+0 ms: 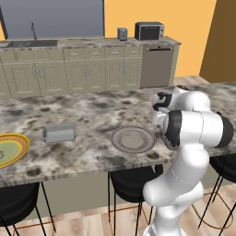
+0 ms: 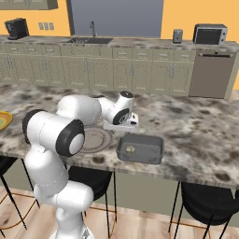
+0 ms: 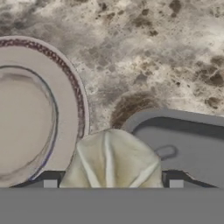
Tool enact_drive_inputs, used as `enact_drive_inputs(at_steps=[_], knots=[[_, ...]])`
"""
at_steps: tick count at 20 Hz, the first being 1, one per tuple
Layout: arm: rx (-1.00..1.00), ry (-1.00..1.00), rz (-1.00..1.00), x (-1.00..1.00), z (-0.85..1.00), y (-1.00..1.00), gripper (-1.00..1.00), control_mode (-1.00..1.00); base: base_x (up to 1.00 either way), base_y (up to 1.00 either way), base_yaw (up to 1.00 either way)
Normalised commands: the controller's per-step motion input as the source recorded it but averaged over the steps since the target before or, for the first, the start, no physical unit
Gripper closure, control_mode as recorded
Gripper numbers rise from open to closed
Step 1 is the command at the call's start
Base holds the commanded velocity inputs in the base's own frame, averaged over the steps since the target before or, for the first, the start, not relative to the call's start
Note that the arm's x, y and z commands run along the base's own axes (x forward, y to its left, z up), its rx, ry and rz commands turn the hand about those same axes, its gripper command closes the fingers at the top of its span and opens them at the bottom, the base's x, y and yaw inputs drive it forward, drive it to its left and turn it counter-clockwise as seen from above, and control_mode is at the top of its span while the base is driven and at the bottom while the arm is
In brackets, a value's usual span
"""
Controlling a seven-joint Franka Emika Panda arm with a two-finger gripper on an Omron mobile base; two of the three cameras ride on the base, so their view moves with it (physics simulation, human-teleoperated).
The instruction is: Place two dumplings into each of the tupperware containers and then place the containers in the fridge.
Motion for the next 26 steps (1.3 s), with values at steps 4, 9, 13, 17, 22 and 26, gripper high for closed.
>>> enact_drive_inputs(at_steps=[4,9,13,17,22,26], knots=[[0.01,0.06,0.00,-0.01,0.00,-0.85,1.00,-1.00,0.00,0.00,0.00],[0.01,0.03,0.00,0.00,-0.03,-0.84,1.00,-1.00,0.00,0.00,0.00],[0.00,0.00,0.00,-0.26,-0.28,-0.68,1.00,-1.00,0.00,0.00,0.00],[0.00,0.00,0.00,-0.35,-0.27,-0.11,1.00,-1.00,0.00,0.00,0.00],[0.00,0.00,0.00,0.00,-0.33,0.00,1.00,-1.00,0.00,0.00,0.00],[0.00,0.00,0.00,0.00,-0.33,0.00,1.00,-1.00,0.00,0.00,0.00]])
